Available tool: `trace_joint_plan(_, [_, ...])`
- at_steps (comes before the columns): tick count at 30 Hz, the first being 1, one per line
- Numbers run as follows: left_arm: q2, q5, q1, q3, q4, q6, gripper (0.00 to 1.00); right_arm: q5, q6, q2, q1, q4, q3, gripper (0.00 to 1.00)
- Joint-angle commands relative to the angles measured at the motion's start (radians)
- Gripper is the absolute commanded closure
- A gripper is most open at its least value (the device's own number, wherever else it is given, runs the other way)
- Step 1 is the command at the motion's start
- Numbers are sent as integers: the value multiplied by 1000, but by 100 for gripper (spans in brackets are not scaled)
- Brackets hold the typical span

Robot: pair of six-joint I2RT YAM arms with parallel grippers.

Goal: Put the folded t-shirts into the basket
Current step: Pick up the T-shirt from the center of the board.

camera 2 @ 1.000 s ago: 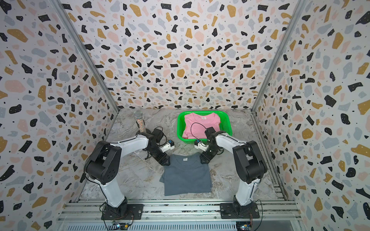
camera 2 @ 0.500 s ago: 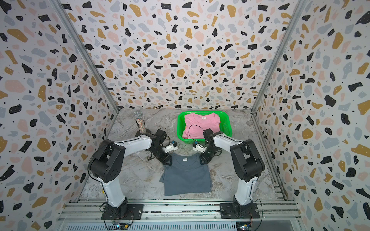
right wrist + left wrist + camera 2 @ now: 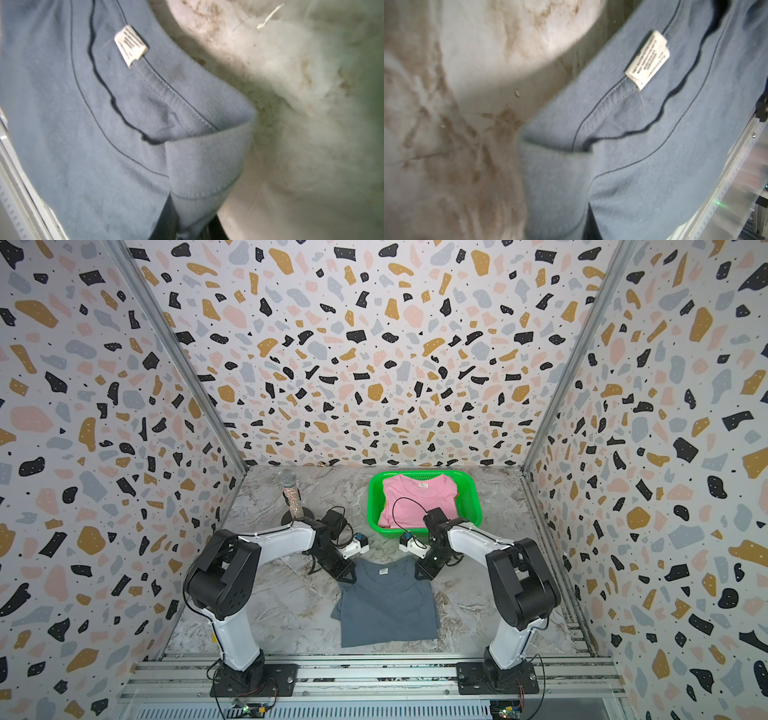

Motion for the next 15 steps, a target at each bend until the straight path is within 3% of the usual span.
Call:
trace_joint_plan(1, [-74, 87, 1, 17, -28, 49, 100, -20, -13, -92, -8, 13, -5, 100])
trace_joint_plan(9, [-203, 145, 1, 49, -19, 51, 100, 5, -42, -255, -23, -8, -15, 100])
trace_joint_plan(15, [-271, 190, -2, 114, -9, 20, 100, 125, -62, -403, -36, -30, 6, 100])
